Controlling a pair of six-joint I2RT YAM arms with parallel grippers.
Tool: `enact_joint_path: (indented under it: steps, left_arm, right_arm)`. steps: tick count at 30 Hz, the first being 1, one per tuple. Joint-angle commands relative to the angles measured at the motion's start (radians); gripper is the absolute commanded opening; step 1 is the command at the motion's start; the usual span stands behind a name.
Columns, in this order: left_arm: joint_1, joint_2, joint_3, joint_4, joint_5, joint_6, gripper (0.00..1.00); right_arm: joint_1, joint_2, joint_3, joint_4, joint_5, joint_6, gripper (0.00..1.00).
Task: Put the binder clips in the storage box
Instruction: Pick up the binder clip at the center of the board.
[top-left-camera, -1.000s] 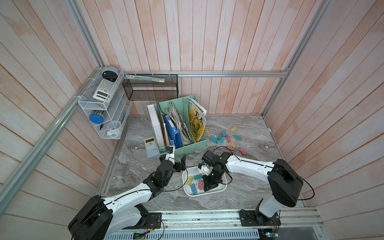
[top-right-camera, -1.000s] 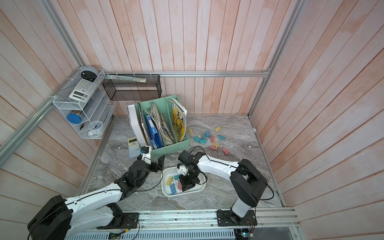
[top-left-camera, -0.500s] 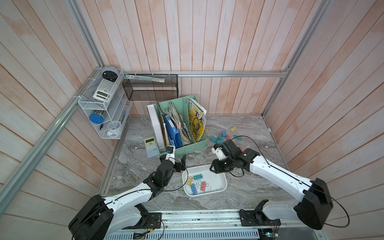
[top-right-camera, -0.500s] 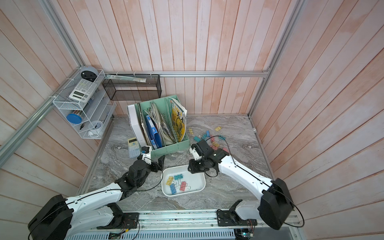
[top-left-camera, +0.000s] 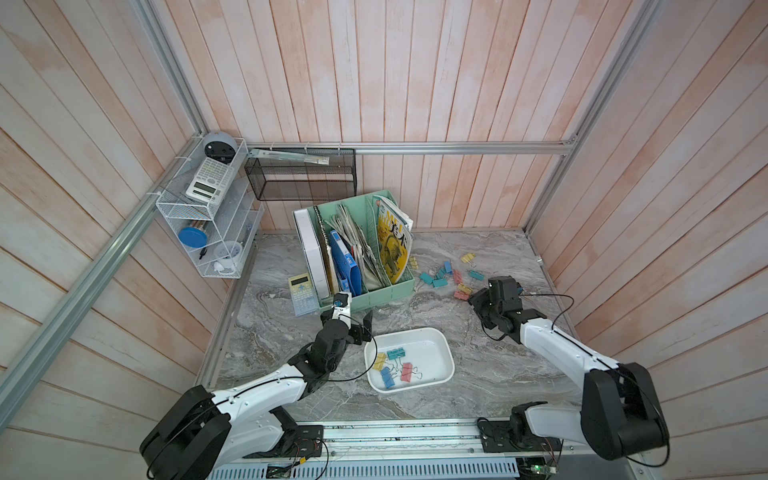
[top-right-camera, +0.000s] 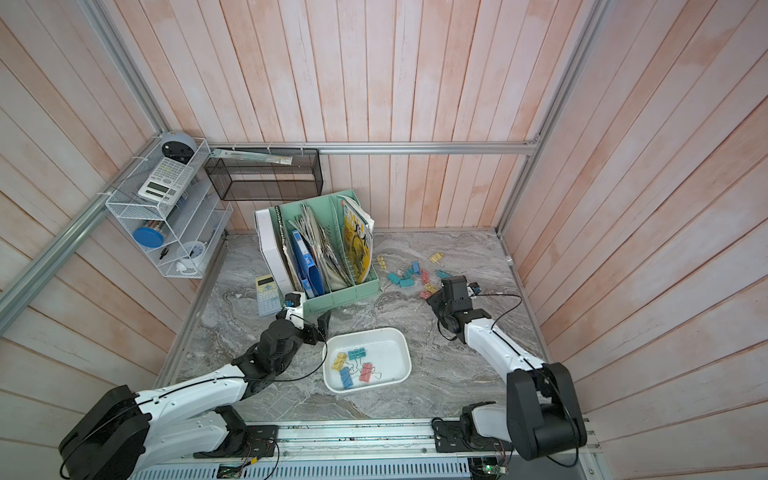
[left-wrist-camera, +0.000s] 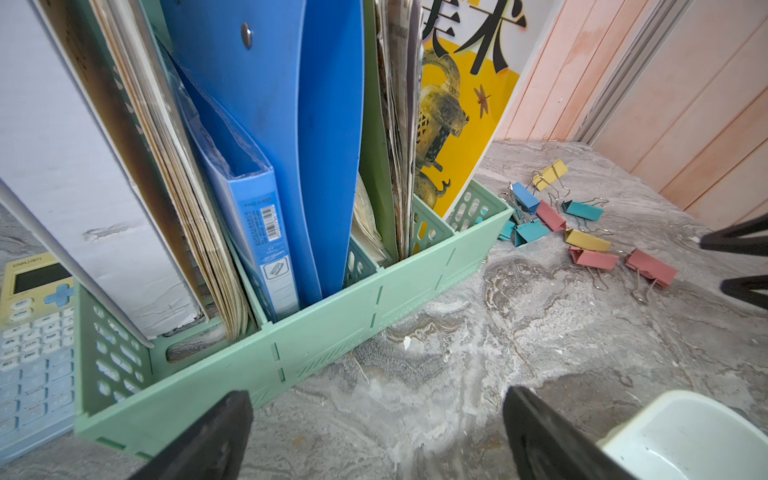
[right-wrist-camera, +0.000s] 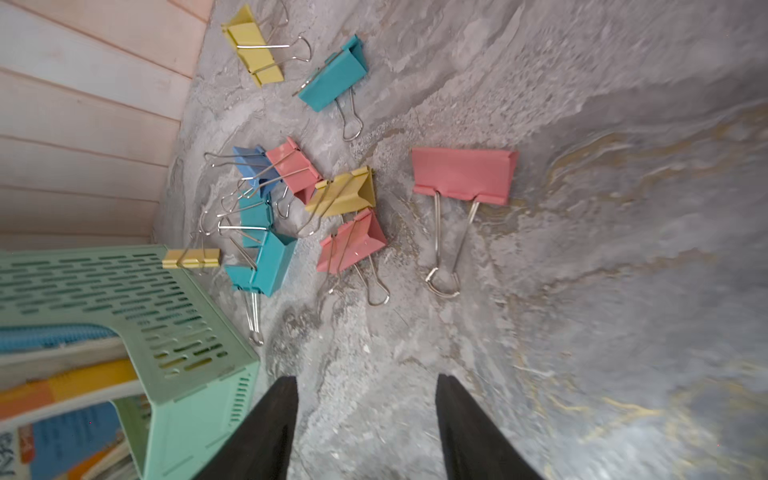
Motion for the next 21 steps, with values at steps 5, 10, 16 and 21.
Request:
enact_joint_path:
  steps: [5,10,16,21]
  left_arm:
    - [-0.012,0.0,0.028,0.012,0.0,0.01,1.0]
    - [-0.013,0.0,0.029,0.012,0.003,0.012,1.0]
    - [-0.016,0.008,0.03,0.016,0.013,0.009,1.0]
    - [-0.021,0.016,0.033,0.021,0.012,0.013,1.0]
  right_arm:
    - [-0.064,0.237,0.049,0.294,-0.185,0.057,0.6]
    - [-0.082,0.311,0.066,0.362,-0.254,0.073,0.56]
    - [-0.081,0.317,0.059,0.406,-0.32,0.097,0.53]
    - [-0.08,0.31,0.082,0.364,-0.284,0.097,0.56]
